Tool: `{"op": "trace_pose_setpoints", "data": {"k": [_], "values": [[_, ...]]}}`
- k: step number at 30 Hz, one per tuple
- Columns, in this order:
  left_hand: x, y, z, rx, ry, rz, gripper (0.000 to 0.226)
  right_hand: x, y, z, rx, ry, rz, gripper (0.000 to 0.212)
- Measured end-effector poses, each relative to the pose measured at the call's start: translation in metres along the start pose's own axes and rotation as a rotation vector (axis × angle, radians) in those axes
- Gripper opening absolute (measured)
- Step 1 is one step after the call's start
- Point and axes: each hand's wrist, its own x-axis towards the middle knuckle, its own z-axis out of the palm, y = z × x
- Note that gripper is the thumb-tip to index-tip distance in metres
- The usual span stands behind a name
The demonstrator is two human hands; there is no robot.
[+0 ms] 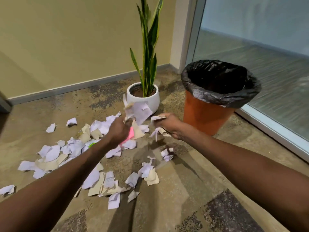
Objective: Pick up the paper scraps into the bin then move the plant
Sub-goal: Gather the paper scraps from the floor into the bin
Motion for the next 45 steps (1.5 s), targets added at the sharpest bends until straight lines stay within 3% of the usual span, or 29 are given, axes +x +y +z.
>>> {"op": "trace_pose_setpoints", "data": {"k": [2,5,10,11,15,19,20,22,23,26,27,29,33,35,39,42,45], "values": [[0.009,0.028,0.002,-0.153,-0.005,0.0,0.02,-0.007,-0.016,-0.012,0.1,0.057,-0.015,0.03],[0.019,0.076,0.007,-0.32,-0.045,0.003,0.021,-0.017,-0.046,-0.039,0.334,0.134,-0.034,0.022],[0.031,0.156,0.02,-0.591,-0.213,-0.012,0.02,-0.03,-0.095,-0.09,0.586,0.264,-0.083,0.019],[0.034,0.174,0.026,-0.602,-0.237,-0.011,0.015,-0.03,-0.102,-0.101,0.617,0.279,-0.093,0.017],[0.053,0.24,0.047,-0.425,-0.287,-0.063,0.031,-0.019,-0.12,-0.148,0.699,0.397,-0.116,0.03],[0.061,0.275,0.057,-0.284,-0.417,0.057,0.026,0.0,-0.127,-0.183,0.703,0.49,-0.04,0.012],[0.068,0.286,0.066,-0.319,-0.408,0.023,0.026,0.002,-0.127,-0.187,0.725,0.451,-0.038,0.012],[0.078,0.299,0.081,-0.539,-0.434,-0.252,0.02,0.003,-0.124,-0.196,0.811,0.387,-0.026,0.023],[0.083,0.304,0.087,-0.574,-0.435,-0.338,0.03,0.004,-0.121,-0.2,0.856,0.383,-0.021,0.029],[0.093,0.308,0.1,-0.49,-0.359,-0.22,0.075,0.007,-0.112,-0.207,0.937,0.415,-0.002,0.047],[0.094,0.309,0.1,-0.556,-0.422,-0.341,0.079,0.007,-0.11,-0.207,0.947,0.423,0.004,0.056],[0.094,0.313,0.107,-0.621,-0.56,-0.432,0.07,0.007,-0.108,-0.207,0.931,0.449,0.006,0.067],[0.099,0.302,0.117,-0.823,-0.705,-0.402,0.041,0.005,-0.105,-0.198,0.91,0.397,-0.039,0.052],[0.09,0.292,0.112,-0.87,-0.654,-0.337,0.032,0.003,-0.102,-0.19,0.892,0.382,-0.094,0.042],[0.08,0.25,0.098,-0.904,-0.342,-0.214,0.013,-0.004,-0.09,-0.149,0.764,0.391,-0.261,0.02],[0.074,0.188,0.086,-0.863,-0.153,-0.189,0.019,-0.007,-0.07,-0.106,0.496,0.388,-0.309,0.016],[0.057,0.106,0.069,-0.701,-0.089,-0.29,0.024,-0.002,-0.028,-0.062,0.218,0.294,-0.254,0.014]]}}
